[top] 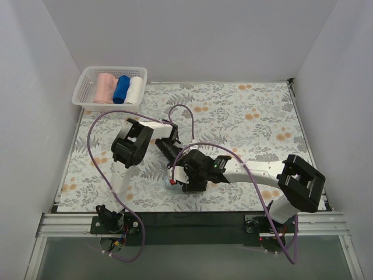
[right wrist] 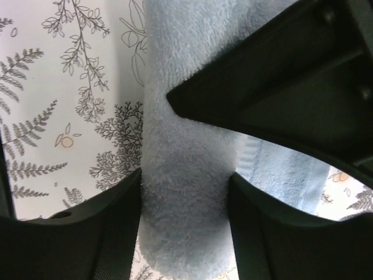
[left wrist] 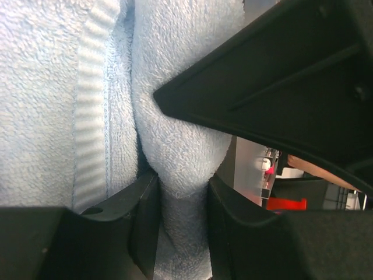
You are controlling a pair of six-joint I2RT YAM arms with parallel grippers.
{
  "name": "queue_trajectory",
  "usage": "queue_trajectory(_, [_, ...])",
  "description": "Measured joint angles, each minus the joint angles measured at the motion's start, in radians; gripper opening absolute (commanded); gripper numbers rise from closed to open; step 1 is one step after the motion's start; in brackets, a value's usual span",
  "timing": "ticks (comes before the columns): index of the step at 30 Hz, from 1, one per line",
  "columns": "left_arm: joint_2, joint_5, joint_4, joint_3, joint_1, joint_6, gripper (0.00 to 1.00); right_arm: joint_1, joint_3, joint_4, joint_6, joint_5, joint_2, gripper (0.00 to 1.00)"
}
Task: Roll the towels
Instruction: Roll the towel
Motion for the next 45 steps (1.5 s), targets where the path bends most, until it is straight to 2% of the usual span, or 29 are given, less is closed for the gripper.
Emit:
queue_trajectory(2, [0.005, 0.0, -0.008, 0.0, 0.005, 0.0, 0.32, 0.004, -0.014, 0.036, -0.002, 0.015, 0.001, 0.32])
queue_trajectory(3, [0.006, 0.0, -0.01, 0.0, 0.007, -0.001, 0.34, 0.005, -0.021, 0.053, 0.0, 0.02, 0.001, 0.15])
queue_trajectory(4, [0.006, 0.0, -0.012, 0.0, 0.01, 0.0, 0.37, 0.006, -0.026, 0.066, -0.003, 0.023, 0.0, 0.03])
queue_trajectory(5, [0.006, -0.002, -0.013, 0.0, 0.013, -0.001, 0.39, 0.008, -0.027, 0.074, -0.003, 0.027, 0.0, 0.01])
queue_trajectory(11, [-0.028, -0.027, 0.009, -0.009, 0.029, -0.008, 0.49, -0.018, -0.03, 0.085, 0.0, -0.037, 0.0, 0.01])
queue_trajectory(17, [-0.118, -0.109, 0.047, 0.002, 0.061, 0.02, 0.52, -0.095, -0.011, 0.071, 0.006, -0.185, 0.024, 0.01])
queue_trajectory(26, [-0.256, -0.194, 0.142, 0.051, 0.256, 0.022, 0.54, -0.267, 0.137, -0.1, 0.016, -0.528, 0.179, 0.01])
queue_trajectory(29, [-0.349, -0.208, 0.223, 0.006, 0.322, -0.003, 0.56, -0.317, 0.19, -0.164, 0.024, -0.634, 0.248, 0.01])
queue_trajectory(32, [-0.505, -0.227, 0.327, -0.108, 0.336, -0.027, 0.59, -0.354, 0.263, -0.253, 0.024, -0.731, 0.336, 0.01])
queue_trajectory(38, [-0.892, -0.325, 0.524, -0.399, 0.234, -0.01, 0.61, -0.406, 0.394, -0.453, -0.036, -0.924, 0.517, 0.01])
queue_trajectory(42, [-1.13, -0.433, 0.673, -0.619, 0.072, 0.017, 0.64, -0.431, 0.425, -0.552, -0.069, -1.019, 0.6, 0.01])
queue_trajectory(45, [-1.246, -0.521, 0.776, -0.769, -0.059, 0.027, 0.65, -0.447, 0.45, -0.614, -0.082, -1.072, 0.658, 0.01])
